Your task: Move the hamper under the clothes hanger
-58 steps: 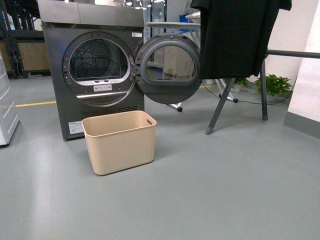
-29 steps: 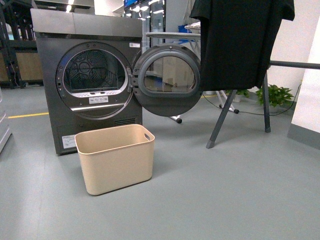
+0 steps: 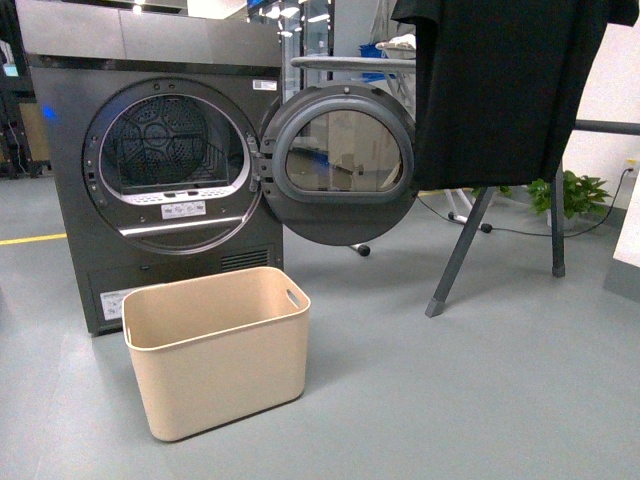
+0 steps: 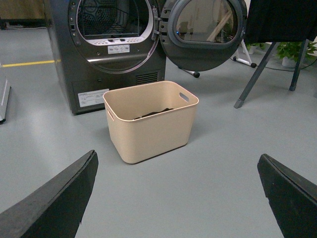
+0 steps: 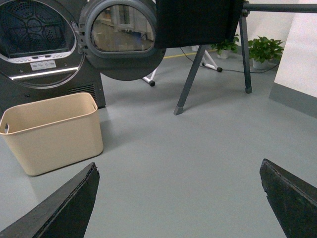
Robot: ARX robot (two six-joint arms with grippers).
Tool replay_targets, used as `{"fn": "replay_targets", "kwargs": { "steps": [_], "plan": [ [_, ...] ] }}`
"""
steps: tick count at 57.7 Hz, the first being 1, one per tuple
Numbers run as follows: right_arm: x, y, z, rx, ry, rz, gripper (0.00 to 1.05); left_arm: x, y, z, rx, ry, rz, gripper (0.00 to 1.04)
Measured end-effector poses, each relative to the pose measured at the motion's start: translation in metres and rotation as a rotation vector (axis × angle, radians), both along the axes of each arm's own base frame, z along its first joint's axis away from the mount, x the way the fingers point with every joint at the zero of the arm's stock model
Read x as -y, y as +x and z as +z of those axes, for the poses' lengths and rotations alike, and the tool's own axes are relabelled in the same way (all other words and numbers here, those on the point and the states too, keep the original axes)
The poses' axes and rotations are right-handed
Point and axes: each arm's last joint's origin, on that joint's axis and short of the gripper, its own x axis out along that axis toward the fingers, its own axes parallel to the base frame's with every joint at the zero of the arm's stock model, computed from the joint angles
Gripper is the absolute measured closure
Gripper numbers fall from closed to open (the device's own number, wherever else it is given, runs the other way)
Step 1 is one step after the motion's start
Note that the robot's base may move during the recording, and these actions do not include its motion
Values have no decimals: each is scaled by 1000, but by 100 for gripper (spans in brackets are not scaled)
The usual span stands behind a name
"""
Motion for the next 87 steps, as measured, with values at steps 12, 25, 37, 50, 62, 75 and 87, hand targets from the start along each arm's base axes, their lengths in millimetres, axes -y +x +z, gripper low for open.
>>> {"fn": "replay_targets", "kwargs": {
  "steps": [12, 25, 37, 50, 62, 75, 87],
  "plan": [
    [0, 0, 0, 1, 0, 0, 8, 0, 0, 0, 0, 0, 0, 7],
    [0, 0, 0, 0, 0, 0, 8, 0, 0, 0, -2, 0, 0, 7],
    [0, 0, 0, 0, 0, 0, 8, 0, 0, 0, -1, 0, 1, 7],
    [0, 0, 0, 1, 0, 0, 8, 0, 0, 0, -2, 0, 2, 7],
    [0, 0, 0, 0, 0, 0, 8, 0, 0, 0, -2, 0, 1, 7],
    [0, 0, 0, 1, 0, 0, 8, 0, 0, 0, -2, 0, -1, 7],
    [0, 0, 0, 1, 0, 0, 8, 0, 0, 0, -2, 0, 0, 7]
  ]
}}
